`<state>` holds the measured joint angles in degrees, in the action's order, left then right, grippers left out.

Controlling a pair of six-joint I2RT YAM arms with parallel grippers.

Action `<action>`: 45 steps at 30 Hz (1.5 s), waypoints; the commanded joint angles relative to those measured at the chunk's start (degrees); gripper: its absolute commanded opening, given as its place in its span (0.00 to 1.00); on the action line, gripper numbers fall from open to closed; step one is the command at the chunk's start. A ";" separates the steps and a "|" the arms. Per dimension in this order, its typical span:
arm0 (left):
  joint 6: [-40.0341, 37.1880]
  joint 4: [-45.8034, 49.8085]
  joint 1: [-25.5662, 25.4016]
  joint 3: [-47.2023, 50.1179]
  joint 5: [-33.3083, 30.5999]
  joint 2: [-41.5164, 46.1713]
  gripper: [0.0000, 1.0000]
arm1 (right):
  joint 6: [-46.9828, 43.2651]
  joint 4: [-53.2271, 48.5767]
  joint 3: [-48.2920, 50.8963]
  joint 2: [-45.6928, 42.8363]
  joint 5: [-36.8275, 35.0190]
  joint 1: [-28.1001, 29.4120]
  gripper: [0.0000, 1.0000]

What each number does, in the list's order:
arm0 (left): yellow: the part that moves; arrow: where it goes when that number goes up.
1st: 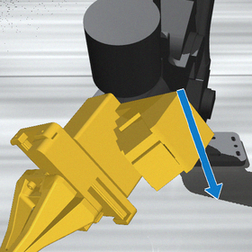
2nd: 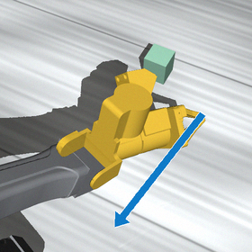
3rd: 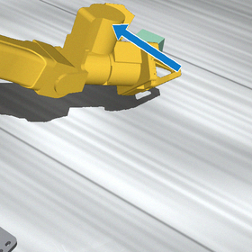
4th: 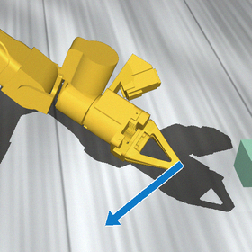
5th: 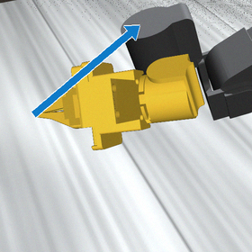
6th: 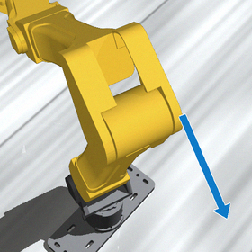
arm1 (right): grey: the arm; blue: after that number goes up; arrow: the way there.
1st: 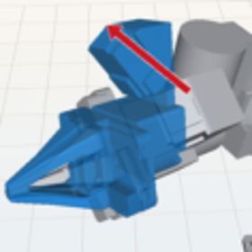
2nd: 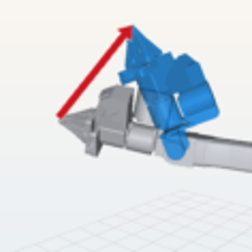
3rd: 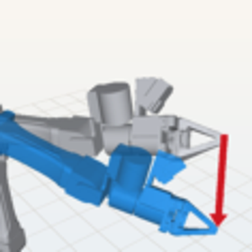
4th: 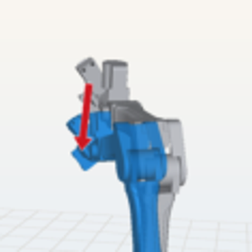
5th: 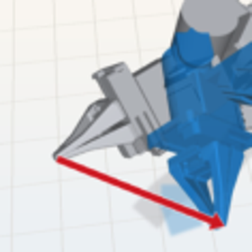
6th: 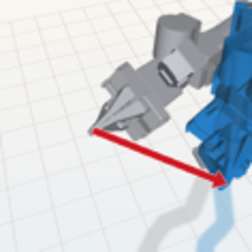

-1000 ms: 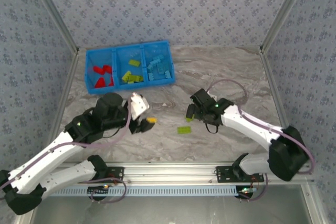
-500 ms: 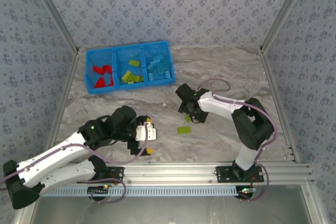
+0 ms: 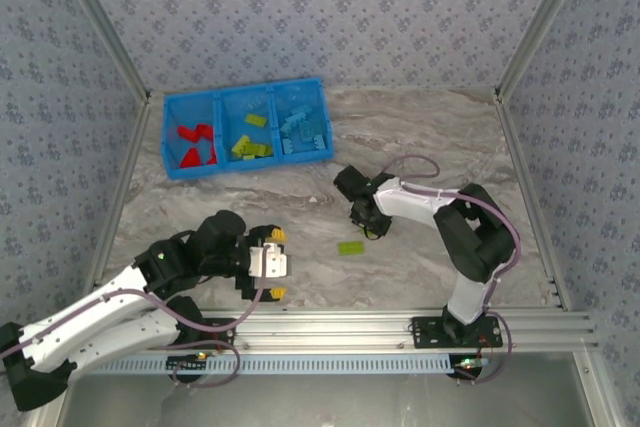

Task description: Sort the legos into containers by color

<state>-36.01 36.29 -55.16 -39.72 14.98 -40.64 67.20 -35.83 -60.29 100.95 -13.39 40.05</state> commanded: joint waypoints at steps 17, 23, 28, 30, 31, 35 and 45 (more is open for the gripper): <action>11.43 -13.60 9.50 2.52 -13.46 19.02 0.99 | -51.40 22.82 -12.73 -11.73 9.28 12.31 0.28; 15.73 -17.15 18.59 4.28 -15.11 21.61 0.99 | -54.29 29.56 -24.37 2.53 7.75 10.71 0.27; 18.05 -18.44 23.76 4.50 -14.51 20.53 0.99 | -56.38 30.68 -37.93 16.85 6.06 7.93 0.27; 18.56 -18.94 25.49 4.82 -13.50 20.08 0.99 | -58.26 29.97 -43.46 21.90 5.47 7.53 0.27; 18.81 -19.14 26.44 4.90 -12.49 19.68 0.99 | -59.15 29.54 -46.68 24.47 4.83 7.41 0.27; 19.48 -19.34 28.24 4.74 -9.59 18.37 0.99 | -60.89 26.35 -58.25 33.01 3.50 7.01 0.27; 19.31 -18.32 29.32 4.40 -8.79 17.30 0.99 | -60.12 14.15 -78.14 41.81 4.00 5.18 0.61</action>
<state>-17.26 19.35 -26.24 -35.14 5.10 -23.11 7.88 -17.06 -135.50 142.98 -8.80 45.87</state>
